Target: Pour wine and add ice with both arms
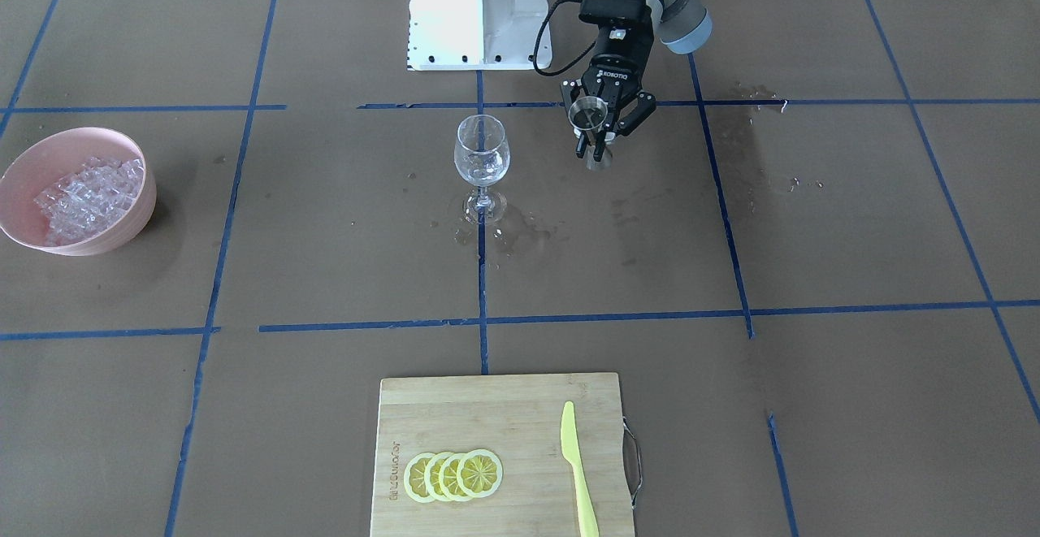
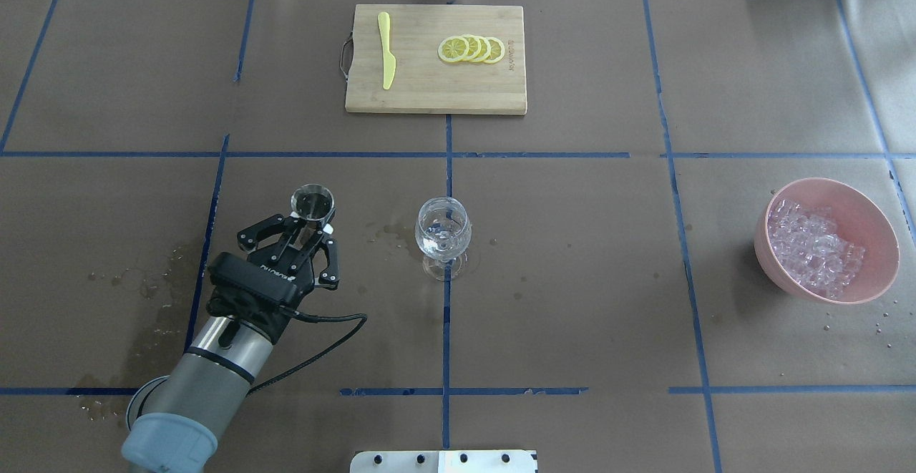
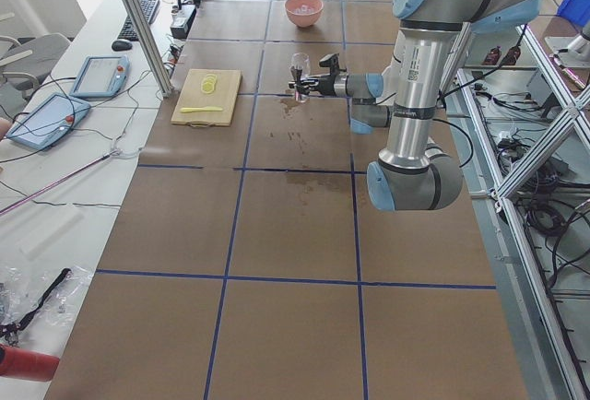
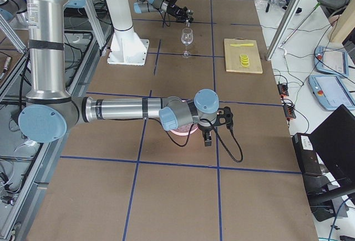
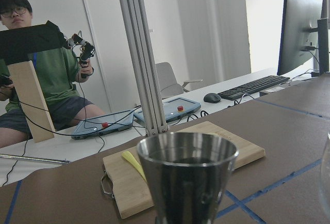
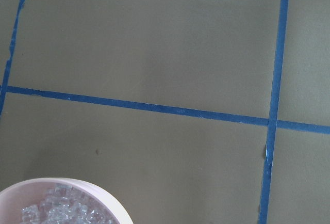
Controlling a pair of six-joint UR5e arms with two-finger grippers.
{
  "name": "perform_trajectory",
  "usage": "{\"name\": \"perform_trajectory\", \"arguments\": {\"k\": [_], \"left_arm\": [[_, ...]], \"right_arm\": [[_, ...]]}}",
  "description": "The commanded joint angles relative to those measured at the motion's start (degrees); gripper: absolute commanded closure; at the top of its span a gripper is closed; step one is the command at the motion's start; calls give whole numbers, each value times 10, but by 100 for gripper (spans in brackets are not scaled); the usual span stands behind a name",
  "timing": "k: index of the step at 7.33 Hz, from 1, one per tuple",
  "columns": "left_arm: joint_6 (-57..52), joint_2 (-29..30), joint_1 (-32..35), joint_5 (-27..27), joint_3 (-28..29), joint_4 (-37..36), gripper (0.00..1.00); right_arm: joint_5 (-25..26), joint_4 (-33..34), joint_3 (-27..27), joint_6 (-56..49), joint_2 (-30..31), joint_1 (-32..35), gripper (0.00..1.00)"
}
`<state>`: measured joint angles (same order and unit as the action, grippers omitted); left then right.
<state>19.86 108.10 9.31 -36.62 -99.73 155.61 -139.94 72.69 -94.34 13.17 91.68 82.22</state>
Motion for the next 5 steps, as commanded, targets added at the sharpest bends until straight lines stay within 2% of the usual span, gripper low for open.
{"name": "perform_trajectory", "arguments": {"k": [1, 5], "left_arm": [[-72, 15, 22, -81, -20, -73, 100], [-107, 21, 23, -159, -68, -116, 100]], "right_arm": [[-1, 0, 0, 0, -2, 0, 0], [-2, 0, -1, 4, -3, 0, 0]]}}
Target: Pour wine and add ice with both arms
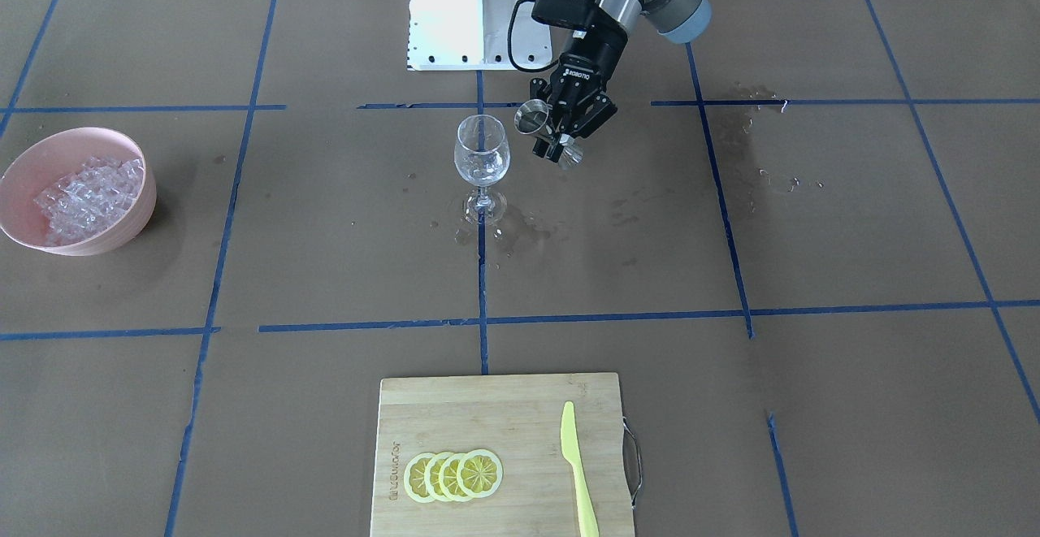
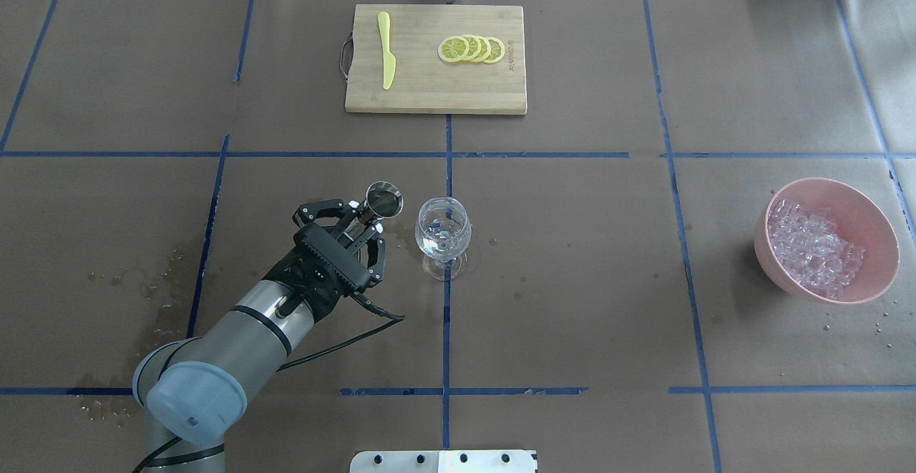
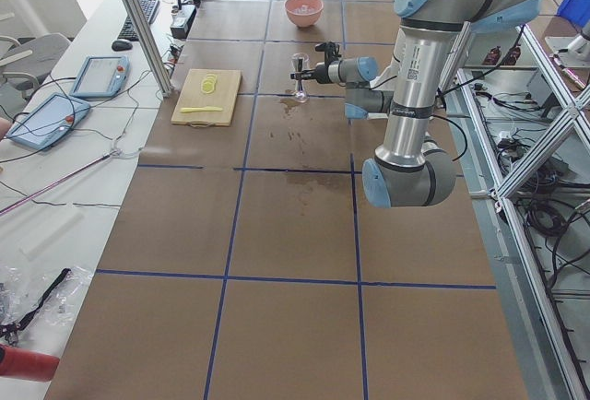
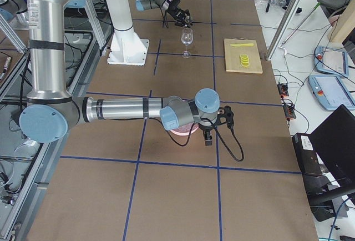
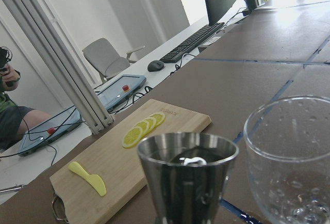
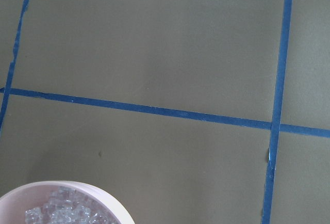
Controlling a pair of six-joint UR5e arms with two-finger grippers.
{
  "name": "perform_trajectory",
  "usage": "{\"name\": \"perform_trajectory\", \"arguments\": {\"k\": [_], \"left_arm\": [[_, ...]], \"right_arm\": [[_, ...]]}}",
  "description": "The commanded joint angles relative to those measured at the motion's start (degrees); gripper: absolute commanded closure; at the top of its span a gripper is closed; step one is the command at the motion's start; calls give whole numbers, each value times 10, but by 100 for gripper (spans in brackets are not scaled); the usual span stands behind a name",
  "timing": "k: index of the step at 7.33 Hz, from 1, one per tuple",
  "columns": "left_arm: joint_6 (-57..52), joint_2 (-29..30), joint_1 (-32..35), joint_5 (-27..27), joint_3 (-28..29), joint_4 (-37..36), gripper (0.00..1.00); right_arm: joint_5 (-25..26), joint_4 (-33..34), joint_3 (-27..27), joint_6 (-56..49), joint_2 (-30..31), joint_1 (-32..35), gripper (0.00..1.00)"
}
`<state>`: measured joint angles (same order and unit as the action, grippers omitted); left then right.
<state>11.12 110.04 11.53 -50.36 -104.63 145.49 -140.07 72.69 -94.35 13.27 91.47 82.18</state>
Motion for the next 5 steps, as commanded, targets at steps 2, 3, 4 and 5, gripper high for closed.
{"name": "perform_trajectory", "arguments": {"k": [2, 3, 4, 5], "left_arm": [[-84, 23, 12, -25, -42, -100, 100], [-104, 43, 14, -26, -59, -180, 100], [-132, 53, 15, -32, -80, -243, 100], [-163, 54, 24, -65, -86, -276, 100]], "right_arm": [[0, 0, 0, 3, 0, 0, 0], [0, 0, 0, 3, 0, 0, 0], [0, 0, 0, 3, 0, 0, 0], [0, 0, 0, 3, 0, -1, 0]]}}
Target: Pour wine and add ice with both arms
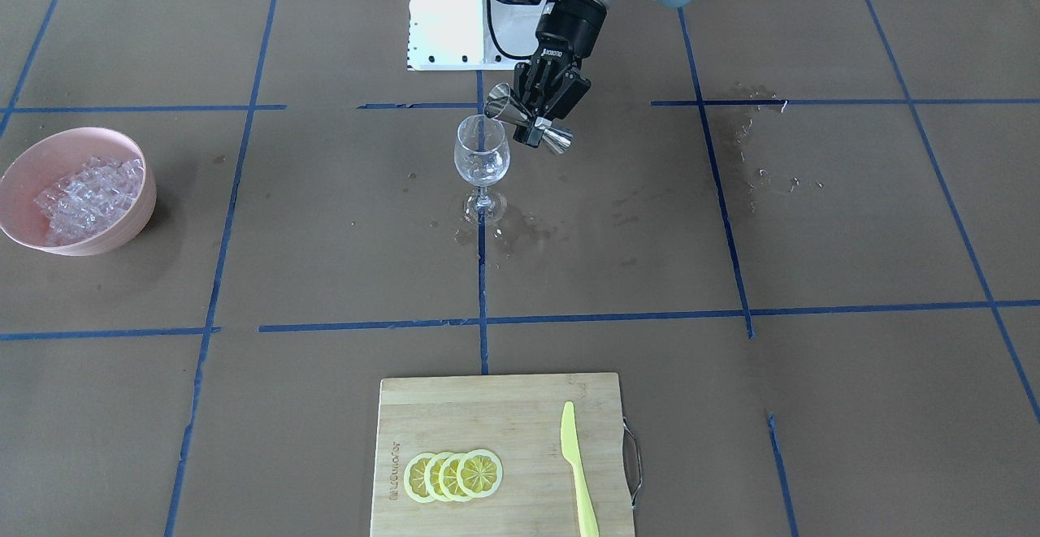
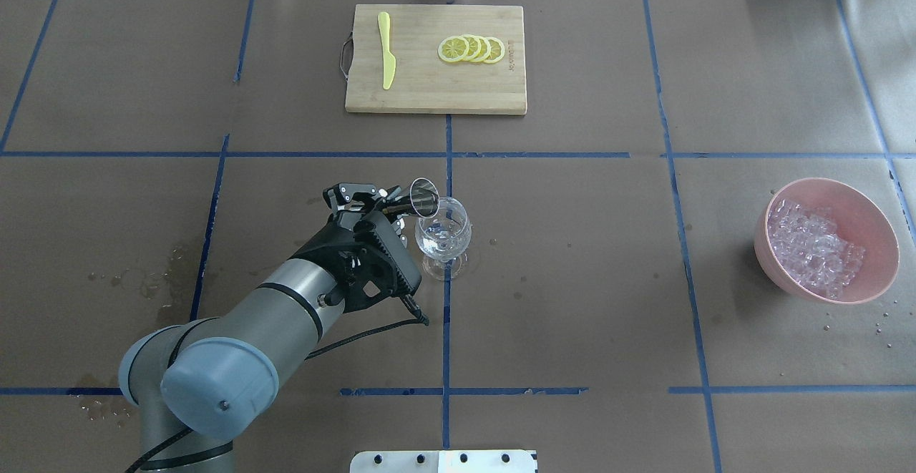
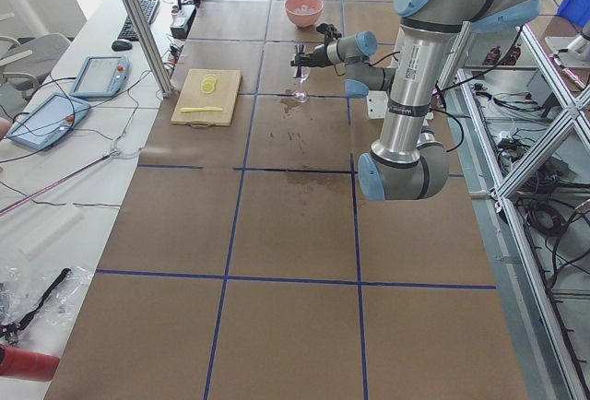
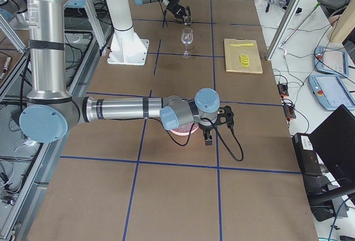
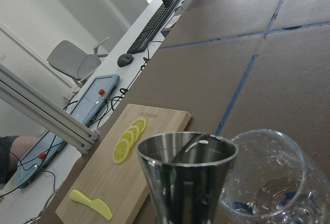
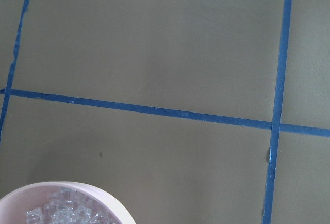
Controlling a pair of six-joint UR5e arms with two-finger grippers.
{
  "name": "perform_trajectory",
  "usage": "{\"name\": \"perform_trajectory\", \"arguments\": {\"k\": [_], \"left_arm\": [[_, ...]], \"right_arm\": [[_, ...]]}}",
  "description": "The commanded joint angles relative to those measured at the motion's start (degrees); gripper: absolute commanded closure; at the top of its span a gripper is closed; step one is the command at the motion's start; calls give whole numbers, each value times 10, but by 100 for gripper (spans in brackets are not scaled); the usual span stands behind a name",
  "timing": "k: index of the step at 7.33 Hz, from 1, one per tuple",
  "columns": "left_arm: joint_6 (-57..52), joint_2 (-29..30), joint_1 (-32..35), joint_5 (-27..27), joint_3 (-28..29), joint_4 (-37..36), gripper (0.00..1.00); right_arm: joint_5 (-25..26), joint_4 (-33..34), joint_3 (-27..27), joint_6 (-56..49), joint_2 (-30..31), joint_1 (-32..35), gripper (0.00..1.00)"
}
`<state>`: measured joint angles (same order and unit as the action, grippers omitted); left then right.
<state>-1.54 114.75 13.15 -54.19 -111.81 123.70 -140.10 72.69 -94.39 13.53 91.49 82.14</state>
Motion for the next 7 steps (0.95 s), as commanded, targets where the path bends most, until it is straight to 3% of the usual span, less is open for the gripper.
{"name": "perform_trajectory", "arguments": {"k": [1, 5, 7], "left_arm": [[-61, 13, 12, -35, -14, -84, 100], [-137, 28, 28, -59, -15, -130, 100], [-206, 54, 40, -70, -24, -198, 100]], "right_arm": [[0, 0, 0, 0, 0, -2, 0], [0, 0, 0, 0, 0, -7, 0], [0, 0, 0, 0, 0, -8, 0]]}}
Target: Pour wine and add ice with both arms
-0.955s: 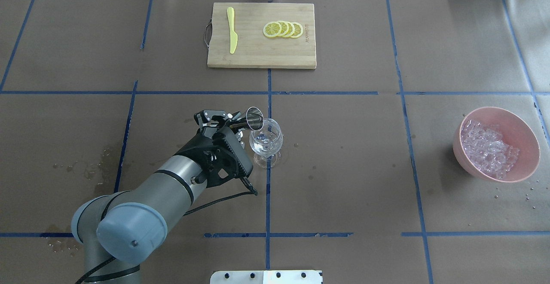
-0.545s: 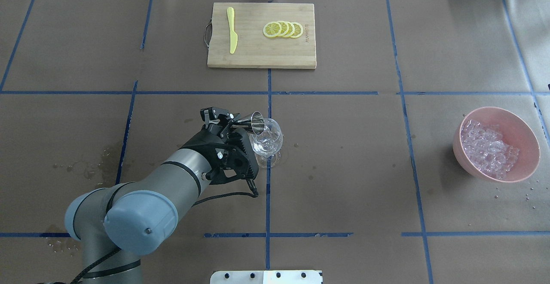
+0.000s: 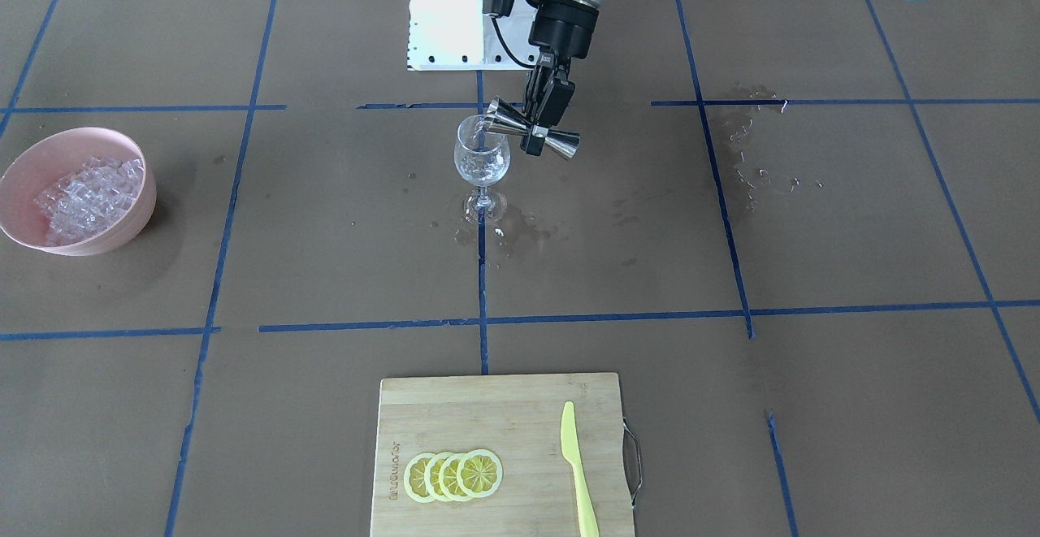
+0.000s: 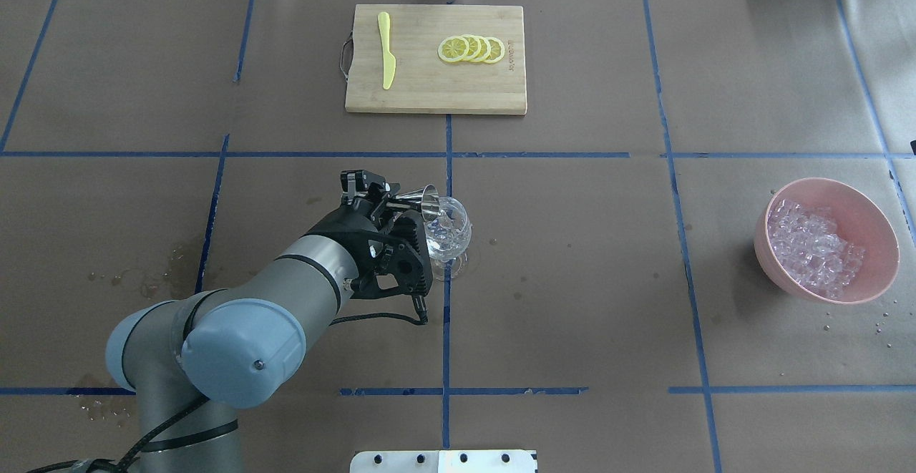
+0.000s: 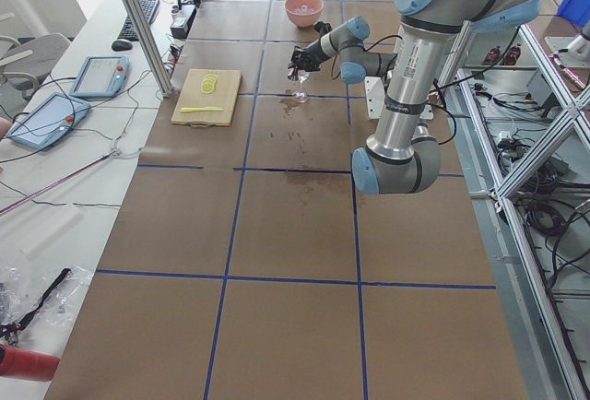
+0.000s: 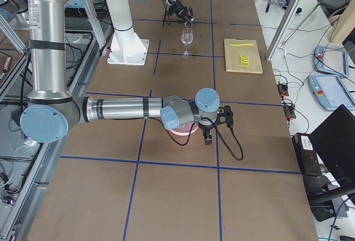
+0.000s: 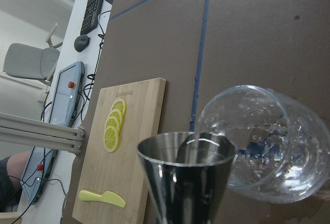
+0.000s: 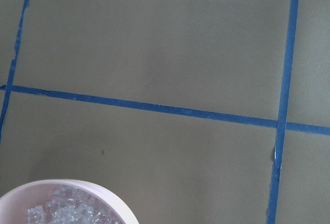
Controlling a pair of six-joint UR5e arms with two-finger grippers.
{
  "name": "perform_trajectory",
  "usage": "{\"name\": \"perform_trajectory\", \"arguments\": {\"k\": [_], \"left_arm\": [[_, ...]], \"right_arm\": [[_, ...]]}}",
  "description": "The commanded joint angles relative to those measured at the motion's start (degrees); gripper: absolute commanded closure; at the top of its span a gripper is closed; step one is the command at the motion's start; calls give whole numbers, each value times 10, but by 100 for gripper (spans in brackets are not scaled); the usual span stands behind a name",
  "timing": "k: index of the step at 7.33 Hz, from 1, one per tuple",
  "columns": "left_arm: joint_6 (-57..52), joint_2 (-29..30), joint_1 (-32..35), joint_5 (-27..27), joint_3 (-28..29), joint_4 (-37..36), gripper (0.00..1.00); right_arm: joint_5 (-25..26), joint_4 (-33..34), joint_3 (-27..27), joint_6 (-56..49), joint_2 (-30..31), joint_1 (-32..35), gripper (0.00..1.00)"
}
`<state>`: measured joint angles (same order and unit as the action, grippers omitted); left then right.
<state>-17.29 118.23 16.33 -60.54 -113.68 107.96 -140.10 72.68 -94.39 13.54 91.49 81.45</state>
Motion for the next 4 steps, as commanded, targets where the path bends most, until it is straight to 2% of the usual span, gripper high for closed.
{"name": "perform_trajectory", "arguments": {"k": [1, 3, 4], "left_arm": [[-63, 29, 8, -6, -6, -65, 100], [-95, 30, 9, -6, -6, -69, 100], [-115, 38, 9, -8, -8, -94, 100]], "right_arm": [[-1, 0, 0, 1, 0, -2, 0], [-1, 0, 0, 1, 0, -2, 0], [-1, 0, 0, 1, 0, -2, 0]]}}
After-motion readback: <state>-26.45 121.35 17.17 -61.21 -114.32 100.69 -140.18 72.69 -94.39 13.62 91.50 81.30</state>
